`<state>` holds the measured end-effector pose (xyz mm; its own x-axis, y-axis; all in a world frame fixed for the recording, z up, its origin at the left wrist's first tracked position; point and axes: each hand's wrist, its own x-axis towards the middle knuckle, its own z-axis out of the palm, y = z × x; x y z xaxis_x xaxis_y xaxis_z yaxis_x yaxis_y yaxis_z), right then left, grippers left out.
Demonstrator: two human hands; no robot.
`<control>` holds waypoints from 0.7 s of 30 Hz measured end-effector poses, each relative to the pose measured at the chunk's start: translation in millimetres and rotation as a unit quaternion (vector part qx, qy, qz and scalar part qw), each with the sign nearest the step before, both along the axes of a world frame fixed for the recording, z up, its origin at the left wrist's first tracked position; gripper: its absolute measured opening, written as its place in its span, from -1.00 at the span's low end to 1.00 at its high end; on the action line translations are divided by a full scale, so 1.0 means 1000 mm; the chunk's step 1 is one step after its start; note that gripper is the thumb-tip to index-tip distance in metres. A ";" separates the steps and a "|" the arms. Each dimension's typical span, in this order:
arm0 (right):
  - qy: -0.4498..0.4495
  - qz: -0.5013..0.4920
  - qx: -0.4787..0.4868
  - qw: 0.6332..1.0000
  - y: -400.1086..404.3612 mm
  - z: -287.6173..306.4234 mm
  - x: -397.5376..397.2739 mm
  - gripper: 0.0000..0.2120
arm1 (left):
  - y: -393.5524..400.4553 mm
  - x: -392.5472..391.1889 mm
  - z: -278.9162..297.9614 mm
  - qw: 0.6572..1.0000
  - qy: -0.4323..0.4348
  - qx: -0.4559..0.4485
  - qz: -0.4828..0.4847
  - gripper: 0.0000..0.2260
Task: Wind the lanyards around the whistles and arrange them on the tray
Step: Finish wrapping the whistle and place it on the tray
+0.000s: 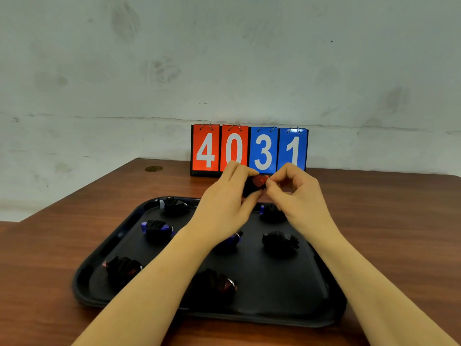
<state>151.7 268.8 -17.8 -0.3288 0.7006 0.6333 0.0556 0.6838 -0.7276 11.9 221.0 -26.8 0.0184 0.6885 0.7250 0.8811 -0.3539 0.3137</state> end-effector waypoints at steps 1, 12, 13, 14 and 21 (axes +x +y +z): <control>-0.010 0.003 0.008 1.000 0.001 0.000 0.000 -0.77 | 0.000 -0.001 0.000 1.000 -0.009 0.001 -0.001 -0.71; -0.074 0.060 0.069 0.993 0.009 0.008 0.011 -0.89 | -0.002 -0.004 0.005 0.989 -0.109 -0.041 -0.088 -0.74; -0.084 0.055 0.075 0.992 0.009 0.009 0.011 -0.92 | -0.002 -0.005 0.006 0.989 -0.108 -0.042 -0.087 -0.74; -0.092 0.052 0.079 0.991 0.009 0.009 0.012 -0.94 | -0.003 -0.006 0.006 0.989 -0.106 -0.045 -0.087 -0.74; -0.076 0.056 0.047 0.994 0.007 0.010 0.014 -0.94 | -0.003 -0.005 0.007 0.987 -0.113 -0.064 -0.097 -0.73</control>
<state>166.2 276.3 -7.5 -0.4981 0.5939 0.6318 0.0794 0.7568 -0.6488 6.8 218.2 -19.5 0.0064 0.7742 0.6329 0.7034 -0.4534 0.5475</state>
